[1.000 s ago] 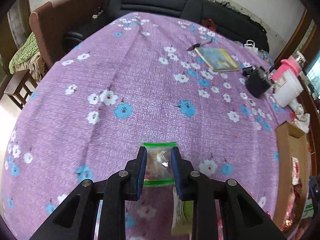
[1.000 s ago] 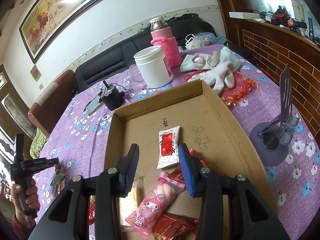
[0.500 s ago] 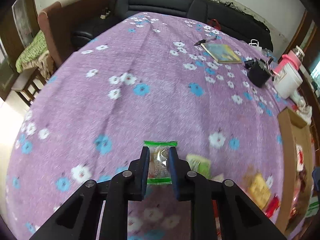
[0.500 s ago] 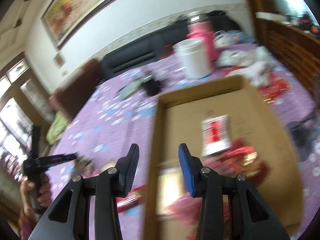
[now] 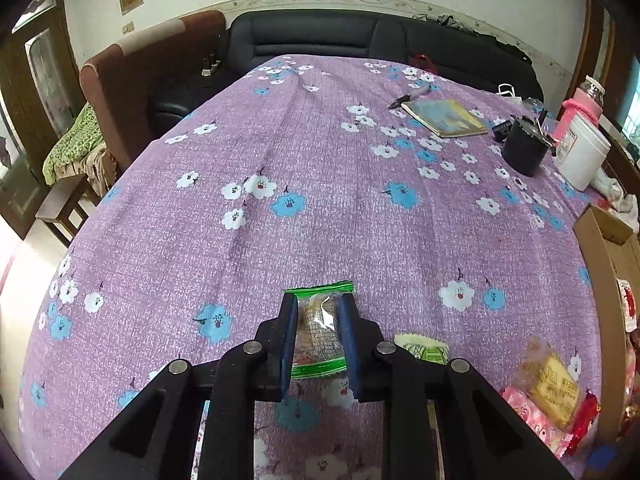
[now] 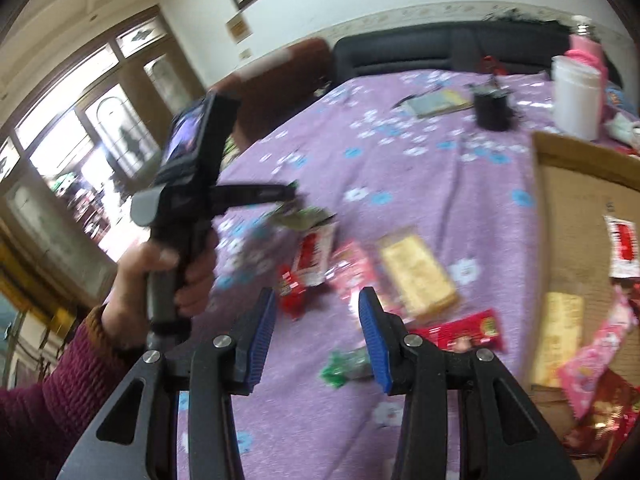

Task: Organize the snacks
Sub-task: 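Grasp a red foil candy packet with the right gripper while the left holds the clear bag, then carry both snacks over the cardboard tray and open both grippers to drop them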

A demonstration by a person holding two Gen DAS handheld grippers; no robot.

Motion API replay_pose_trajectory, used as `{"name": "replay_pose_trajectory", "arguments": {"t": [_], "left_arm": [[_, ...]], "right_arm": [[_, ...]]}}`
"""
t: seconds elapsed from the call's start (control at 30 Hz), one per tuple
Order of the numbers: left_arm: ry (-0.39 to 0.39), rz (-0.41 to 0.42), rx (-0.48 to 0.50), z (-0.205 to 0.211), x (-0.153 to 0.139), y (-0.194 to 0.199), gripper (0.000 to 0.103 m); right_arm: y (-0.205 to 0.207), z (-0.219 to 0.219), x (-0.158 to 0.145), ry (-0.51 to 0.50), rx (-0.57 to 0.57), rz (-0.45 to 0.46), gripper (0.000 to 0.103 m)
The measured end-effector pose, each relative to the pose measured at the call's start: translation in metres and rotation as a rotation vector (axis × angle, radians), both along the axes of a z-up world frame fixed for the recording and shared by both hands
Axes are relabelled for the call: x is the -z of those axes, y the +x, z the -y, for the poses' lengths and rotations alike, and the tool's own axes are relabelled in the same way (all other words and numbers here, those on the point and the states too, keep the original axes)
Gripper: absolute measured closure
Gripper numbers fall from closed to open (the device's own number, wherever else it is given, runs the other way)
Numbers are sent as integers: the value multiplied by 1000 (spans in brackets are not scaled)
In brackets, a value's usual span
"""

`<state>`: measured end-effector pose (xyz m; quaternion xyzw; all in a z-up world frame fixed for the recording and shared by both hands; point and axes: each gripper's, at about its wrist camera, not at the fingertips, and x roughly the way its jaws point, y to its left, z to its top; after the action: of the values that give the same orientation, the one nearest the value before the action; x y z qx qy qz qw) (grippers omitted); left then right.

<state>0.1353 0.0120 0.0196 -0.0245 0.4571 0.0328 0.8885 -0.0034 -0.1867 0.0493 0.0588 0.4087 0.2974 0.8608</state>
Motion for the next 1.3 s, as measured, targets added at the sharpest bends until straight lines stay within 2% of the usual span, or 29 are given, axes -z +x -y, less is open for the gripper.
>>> {"name": "replay_pose_trajectory", "arguments": {"t": [0.1, 0.3, 0.57, 0.63, 0.67, 0.7, 0.8, 0.97, 1.1, 1.3], "left_arm": [[-55, -10, -7, -11, -1, 0, 82], [-142, -16, -37, -32, -6, -1, 83], [-139, 19, -31, -30, -15, -7, 83], [-136, 25, -28, -30, -16, -7, 83], [-136, 27, -28, -30, -16, -8, 83], [-137, 29, -26, -30, -17, -8, 83], [-141, 41, -22, -30, -19, -11, 83], [-123, 74, 13, -17, -25, -18, 83], [-83, 120, 48, 5, -31, -30, 83], [-1, 218, 84, 37, -42, -49, 83]], "right_arm": [[-5, -15, 2, -18, -18, -11, 60], [5, -40, 16, -62, -9, -104, 60], [20, -71, 31, -150, 93, -153, 60], [23, -76, 37, -173, 115, -167, 64], [21, -78, 37, -185, 132, -148, 79], [21, -79, 37, -197, 135, -135, 87], [15, -72, 34, -183, 139, -121, 87], [6, -39, 14, -151, 181, -28, 88], [7, 1, 1, -76, 286, 67, 88], [10, 35, -7, -65, 370, 107, 88]]}}
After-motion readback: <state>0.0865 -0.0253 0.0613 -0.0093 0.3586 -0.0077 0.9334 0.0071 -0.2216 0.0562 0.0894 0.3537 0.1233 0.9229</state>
